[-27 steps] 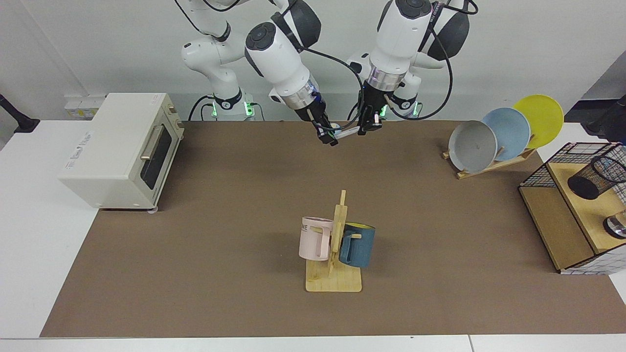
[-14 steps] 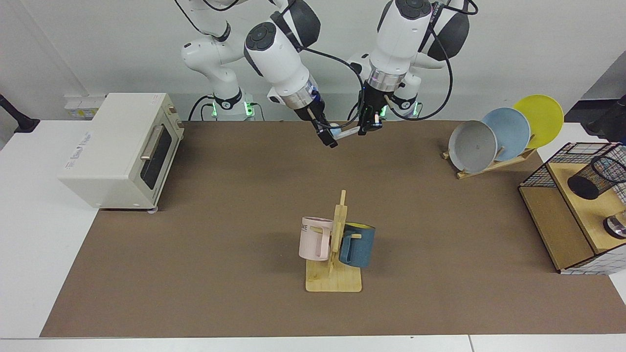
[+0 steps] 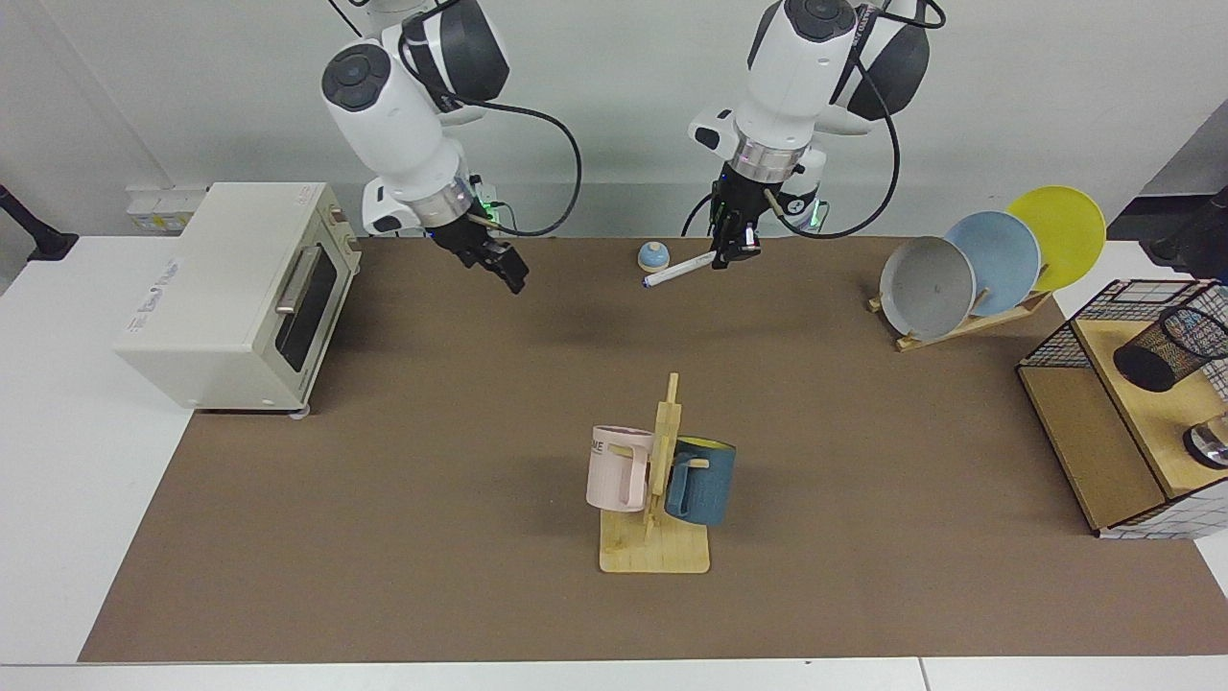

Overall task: Put markers into pen holder
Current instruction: 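Carry the marker away with the left gripper while the right gripper retracts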

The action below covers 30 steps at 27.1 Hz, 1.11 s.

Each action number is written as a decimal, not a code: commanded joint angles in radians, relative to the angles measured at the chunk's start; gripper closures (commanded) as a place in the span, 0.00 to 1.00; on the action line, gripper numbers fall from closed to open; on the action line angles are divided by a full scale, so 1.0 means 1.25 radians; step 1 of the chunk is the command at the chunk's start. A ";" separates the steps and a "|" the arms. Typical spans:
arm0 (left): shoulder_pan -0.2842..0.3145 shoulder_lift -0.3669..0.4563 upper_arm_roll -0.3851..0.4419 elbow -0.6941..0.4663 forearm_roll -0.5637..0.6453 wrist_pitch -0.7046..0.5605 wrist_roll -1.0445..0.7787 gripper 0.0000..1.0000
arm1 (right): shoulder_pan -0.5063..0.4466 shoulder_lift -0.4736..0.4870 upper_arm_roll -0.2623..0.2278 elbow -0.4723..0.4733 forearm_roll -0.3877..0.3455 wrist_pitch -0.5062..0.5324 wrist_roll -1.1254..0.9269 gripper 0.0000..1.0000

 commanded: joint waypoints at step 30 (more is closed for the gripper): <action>0.208 -0.013 0.010 0.011 0.484 -0.107 0.156 1.00 | -0.099 -0.019 0.013 -0.012 -0.096 0.155 -0.234 0.00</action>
